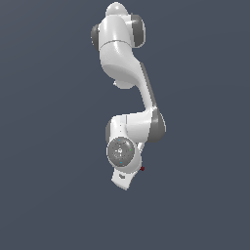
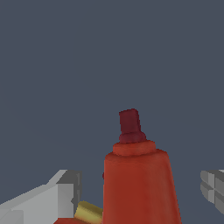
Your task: Pick up the object and move it to a goal position.
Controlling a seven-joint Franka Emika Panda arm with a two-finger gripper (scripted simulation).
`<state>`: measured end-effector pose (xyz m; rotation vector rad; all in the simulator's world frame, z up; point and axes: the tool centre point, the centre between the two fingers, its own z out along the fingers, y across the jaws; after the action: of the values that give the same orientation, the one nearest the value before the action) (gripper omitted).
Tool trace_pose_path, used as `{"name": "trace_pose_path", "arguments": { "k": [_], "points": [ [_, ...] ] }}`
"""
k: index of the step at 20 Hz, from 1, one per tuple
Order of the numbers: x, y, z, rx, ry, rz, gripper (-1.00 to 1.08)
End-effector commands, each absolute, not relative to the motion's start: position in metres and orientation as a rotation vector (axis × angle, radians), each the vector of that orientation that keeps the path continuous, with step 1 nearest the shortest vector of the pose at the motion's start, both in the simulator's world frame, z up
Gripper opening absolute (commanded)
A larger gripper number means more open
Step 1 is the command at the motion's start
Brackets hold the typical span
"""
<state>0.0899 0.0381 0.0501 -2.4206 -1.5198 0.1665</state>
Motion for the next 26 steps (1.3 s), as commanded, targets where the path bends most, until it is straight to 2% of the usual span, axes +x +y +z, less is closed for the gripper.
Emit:
{"name": "trace_pose_path", "arguments": {
  "k": [1, 7, 8, 26],
  "points": [
    [0.087, 0.040, 0.041, -2.418, -1.521, 0.168, 1.08],
    [0.083, 0.042, 0.027, -2.416, -1.523, 0.167, 1.08],
    [0.083, 0.042, 0.027, -2.416, -1.523, 0.167, -1.00],
    [0.078, 0.037, 0.034, -2.416, -1.523, 0.166, -1.00]
  ]
}}
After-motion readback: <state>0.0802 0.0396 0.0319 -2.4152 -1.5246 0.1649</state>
